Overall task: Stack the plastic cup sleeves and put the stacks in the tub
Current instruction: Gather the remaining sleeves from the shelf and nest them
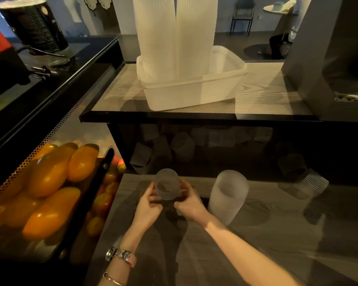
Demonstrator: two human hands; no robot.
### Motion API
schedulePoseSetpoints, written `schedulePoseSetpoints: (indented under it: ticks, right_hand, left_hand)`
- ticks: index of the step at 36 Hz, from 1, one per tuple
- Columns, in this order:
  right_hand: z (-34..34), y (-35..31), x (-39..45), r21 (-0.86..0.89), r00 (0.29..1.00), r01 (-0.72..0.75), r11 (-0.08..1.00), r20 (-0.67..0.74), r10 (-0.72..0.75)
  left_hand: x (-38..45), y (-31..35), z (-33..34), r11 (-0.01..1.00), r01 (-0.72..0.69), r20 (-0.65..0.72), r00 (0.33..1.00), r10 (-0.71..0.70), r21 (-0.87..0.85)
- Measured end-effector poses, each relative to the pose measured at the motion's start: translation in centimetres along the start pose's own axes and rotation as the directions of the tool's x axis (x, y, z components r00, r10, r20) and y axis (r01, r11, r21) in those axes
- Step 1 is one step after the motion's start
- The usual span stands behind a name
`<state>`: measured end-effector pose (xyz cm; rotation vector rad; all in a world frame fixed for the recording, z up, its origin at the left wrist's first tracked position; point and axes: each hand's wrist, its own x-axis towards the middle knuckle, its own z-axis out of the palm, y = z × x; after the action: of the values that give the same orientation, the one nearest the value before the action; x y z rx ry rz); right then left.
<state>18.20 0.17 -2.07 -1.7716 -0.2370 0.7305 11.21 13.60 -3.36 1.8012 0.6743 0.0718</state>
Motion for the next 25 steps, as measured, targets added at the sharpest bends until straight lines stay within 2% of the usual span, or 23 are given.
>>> schedulePoseSetpoints:
  ticks: [5, 8, 10, 13, 15, 18, 25]
  right_hand:
    - [-0.3, 0.3, 0.2, -0.271, 0.999, -0.046, 0.962, 0.0, 0.048]
    - [-0.2, 0.6, 0.4, -0.428, 0.997, -0.071, 0.901, 0.003, 0.08]
    - [-0.2, 0.8, 0.4, -0.47, 0.996, -0.065, 0.88, 0.017, 0.082]
    - [-0.2, 1.2, 0.4, -0.474, 0.995, -0.077, 0.877, 0.017, 0.096]
    - [-0.2, 1.4, 0.5, -0.448, 0.995, -0.089, 0.89, 0.006, 0.102]
    - [-0.2, 1.6, 0.4, -0.383, 0.995, -0.092, 0.919, -0.015, 0.094]
    - [-0.2, 1.0, 0.0, -0.219, 0.998, -0.059, 0.974, -0.018, 0.056]
  left_hand:
    - [-0.4, -0.6, 0.6, 0.984, 0.019, 0.048, 0.998, -0.029, 0.179]
    - [-0.2, -1.1, 1.1, 0.968, 0.028, 0.111, 0.992, -0.057, 0.251]
    - [-0.1, -1.5, 1.2, 0.958, 0.033, 0.122, 0.99, -0.071, 0.286]
    - [-0.1, -1.8, 1.4, 0.965, 0.059, 0.125, 0.988, -0.093, 0.255]
    - [-0.3, -2.0, 1.4, 0.975, 0.033, 0.109, 0.992, -0.058, 0.22]
    - [-0.3, -2.1, 1.3, 0.988, -0.023, 0.067, 0.998, 0.012, 0.153]
    - [-0.8, -1.4, 0.8, 0.994, -0.07, 0.034, 0.997, 0.067, 0.083]
